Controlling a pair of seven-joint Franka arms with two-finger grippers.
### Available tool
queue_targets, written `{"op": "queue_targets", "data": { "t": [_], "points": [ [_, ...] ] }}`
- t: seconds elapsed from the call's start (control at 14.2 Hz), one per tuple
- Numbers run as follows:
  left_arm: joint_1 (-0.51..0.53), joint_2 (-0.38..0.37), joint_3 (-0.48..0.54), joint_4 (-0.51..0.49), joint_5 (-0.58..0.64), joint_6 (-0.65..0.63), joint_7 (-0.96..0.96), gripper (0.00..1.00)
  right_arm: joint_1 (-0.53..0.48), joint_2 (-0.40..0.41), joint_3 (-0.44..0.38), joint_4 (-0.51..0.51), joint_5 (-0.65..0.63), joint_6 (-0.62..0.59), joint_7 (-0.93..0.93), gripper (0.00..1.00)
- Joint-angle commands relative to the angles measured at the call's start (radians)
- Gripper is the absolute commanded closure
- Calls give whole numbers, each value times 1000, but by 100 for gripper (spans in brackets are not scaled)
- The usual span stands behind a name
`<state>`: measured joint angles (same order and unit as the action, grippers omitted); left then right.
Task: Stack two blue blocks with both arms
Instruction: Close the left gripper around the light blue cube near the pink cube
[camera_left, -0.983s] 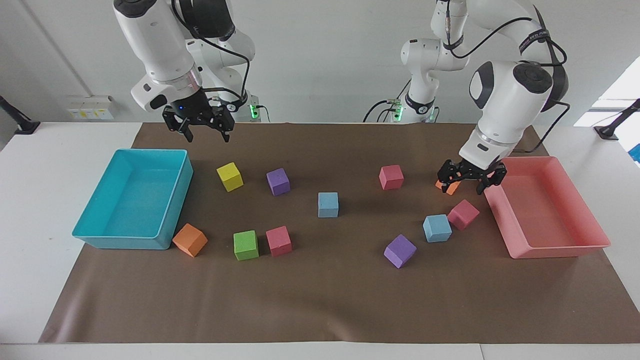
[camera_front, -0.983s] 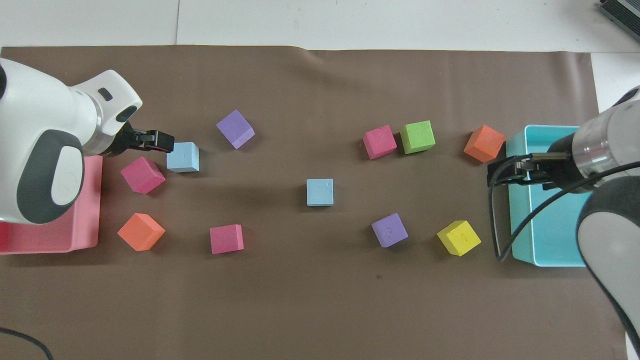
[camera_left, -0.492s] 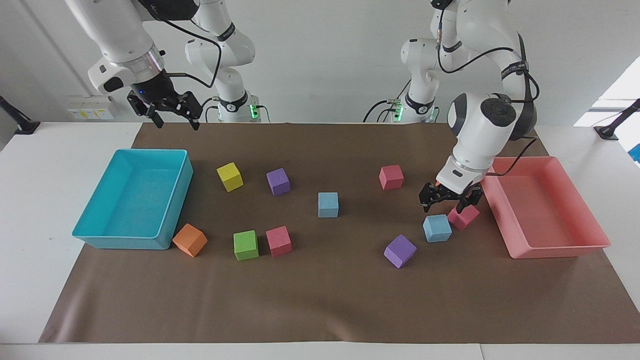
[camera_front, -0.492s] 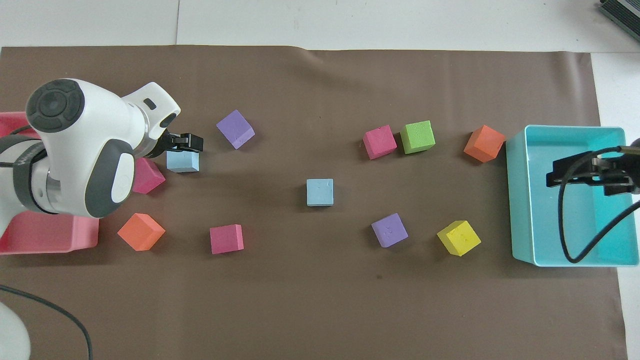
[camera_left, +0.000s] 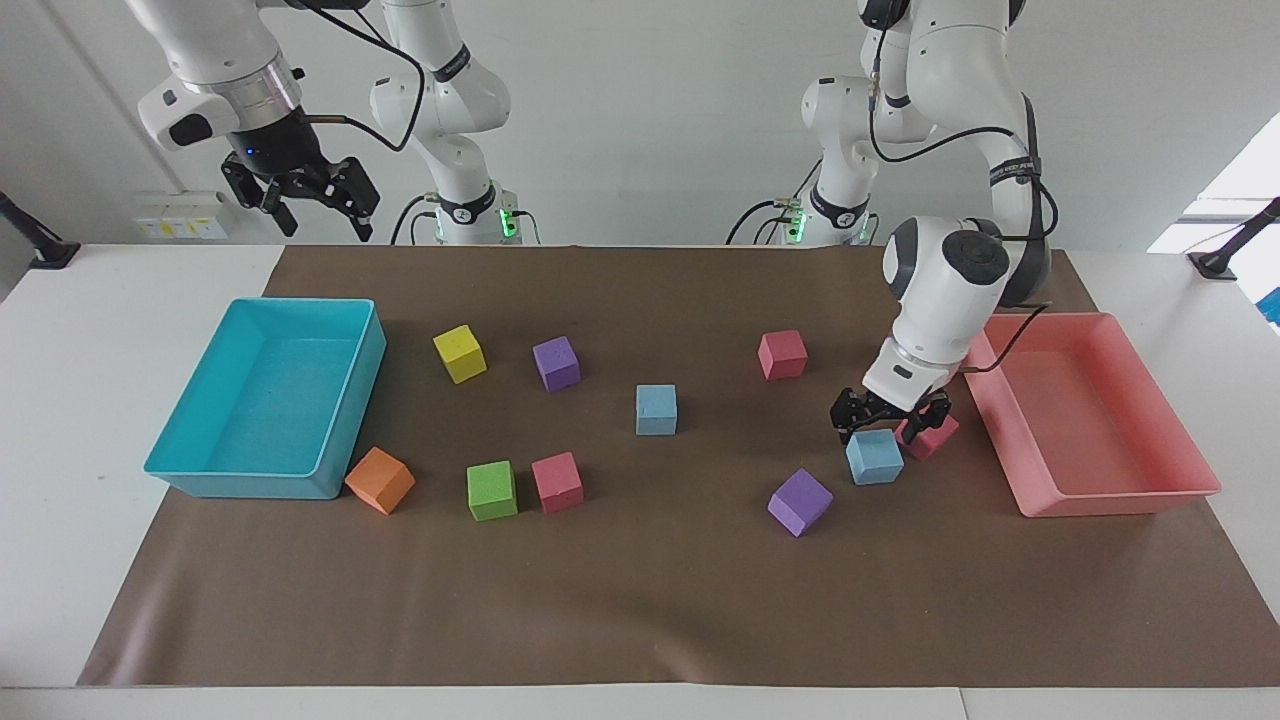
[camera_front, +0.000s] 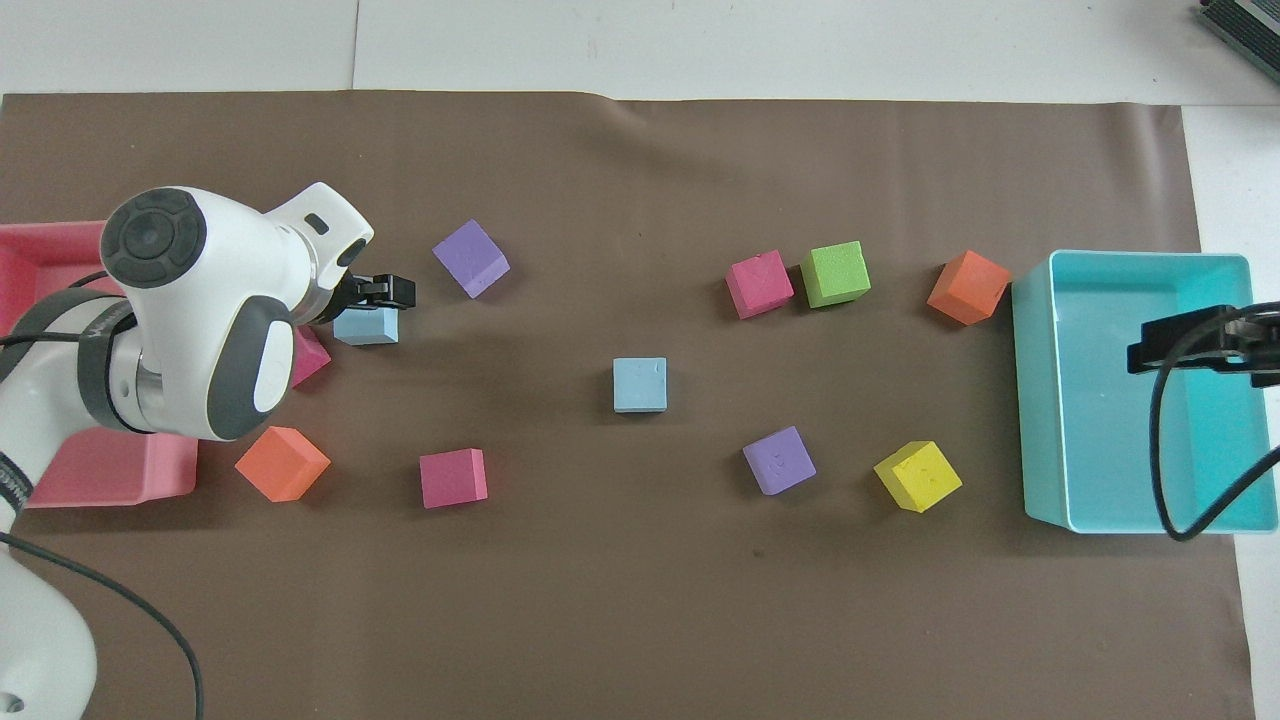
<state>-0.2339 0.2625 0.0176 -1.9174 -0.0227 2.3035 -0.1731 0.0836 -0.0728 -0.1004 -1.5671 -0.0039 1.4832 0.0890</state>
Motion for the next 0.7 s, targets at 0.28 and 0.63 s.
{"op": "queue_targets", "data": {
  "t": [0.28,0.63],
  "points": [
    [5,12,12,-66,17,102,-22,0,-24,5,7,15,-14,-23,-52,0],
    [16,38,12,-68,20,148,-17,0,-50,-4,-2,1,13,-12,-49,0]
  ]
}}
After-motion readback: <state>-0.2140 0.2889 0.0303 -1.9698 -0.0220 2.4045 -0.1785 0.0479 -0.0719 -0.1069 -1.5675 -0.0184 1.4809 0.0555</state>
